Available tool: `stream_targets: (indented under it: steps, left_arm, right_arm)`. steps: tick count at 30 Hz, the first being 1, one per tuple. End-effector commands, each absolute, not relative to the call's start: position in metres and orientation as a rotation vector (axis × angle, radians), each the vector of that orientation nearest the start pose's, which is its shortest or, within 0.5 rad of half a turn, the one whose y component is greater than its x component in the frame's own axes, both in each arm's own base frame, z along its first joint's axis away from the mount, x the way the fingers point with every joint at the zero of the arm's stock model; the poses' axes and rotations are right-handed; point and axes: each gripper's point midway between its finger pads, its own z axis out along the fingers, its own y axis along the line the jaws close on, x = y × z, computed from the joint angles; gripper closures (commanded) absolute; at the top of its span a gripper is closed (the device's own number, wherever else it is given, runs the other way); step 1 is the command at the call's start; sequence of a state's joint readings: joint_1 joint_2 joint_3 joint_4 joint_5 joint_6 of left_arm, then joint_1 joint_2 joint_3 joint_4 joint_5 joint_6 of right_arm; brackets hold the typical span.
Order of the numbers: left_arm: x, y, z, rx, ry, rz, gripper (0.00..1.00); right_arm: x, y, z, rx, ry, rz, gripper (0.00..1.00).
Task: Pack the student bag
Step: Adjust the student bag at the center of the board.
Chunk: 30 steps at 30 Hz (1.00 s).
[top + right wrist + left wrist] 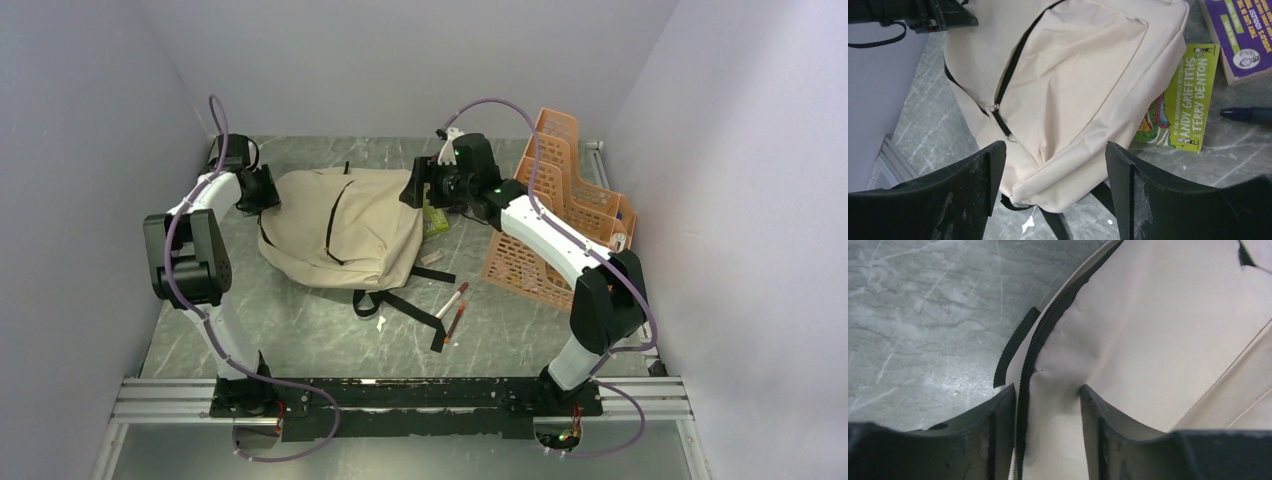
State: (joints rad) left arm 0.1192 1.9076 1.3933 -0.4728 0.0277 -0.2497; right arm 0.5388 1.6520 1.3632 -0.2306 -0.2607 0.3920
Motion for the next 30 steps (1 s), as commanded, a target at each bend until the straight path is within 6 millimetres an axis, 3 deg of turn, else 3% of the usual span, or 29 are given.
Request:
stream_targets:
  steps: [1, 5, 6, 10, 12, 16, 21, 25, 30]
  left_arm:
    - [0.454, 0.033, 0.073, -0.440, 2.521, -0.155, 0.60]
    - [0.449, 0.016, 0.090, -0.447, 2.481, -0.275, 0.93]
    - [0.447, 0.013, 0.097, -0.453, 2.465, -0.297, 0.95]
    - [0.438, 0.005, 0.144, -0.450, 2.362, -0.355, 0.95]
    - [0.434, 0.003, 0.171, -0.451, 2.310, -0.363, 0.95]
    - [0.419, -0.005, 0.207, -0.435, 2.235, -0.399, 0.95]
    - [0.400, -0.015, 0.226, -0.413, 2.190, -0.412, 0.95]
    - [0.392, -0.025, 0.234, -0.385, 2.169, -0.426, 0.95]
    - [0.389, -0.039, 0.235, -0.354, 2.174, -0.466, 0.95]
  right_arm:
    - [0.383, 0.297, 0.199, -0.298, 2.188, 0.797, 0.23]
    - [0.383, 0.288, 0.194, -0.250, 2.199, 0.756, 0.23]
    - [0.384, 0.283, 0.193, -0.217, 2.199, 0.735, 0.23]
    - [0.381, 0.270, 0.192, -0.097, 2.170, 0.710, 0.21]
    - [0.377, 0.268, 0.188, -0.052, 2.175, 0.725, 0.16]
    - [0.363, 0.264, 0.164, 0.042, 2.257, 0.741, 0.09]
    - [0.339, 0.265, 0.144, 0.232, 2.366, 0.719, 0.07]
    - [0.312, 0.296, 0.135, 0.306, 2.411, 0.779, 0.07]
    - [0.296, 0.329, 0.114, 0.339, 2.460, 0.793, 0.08]
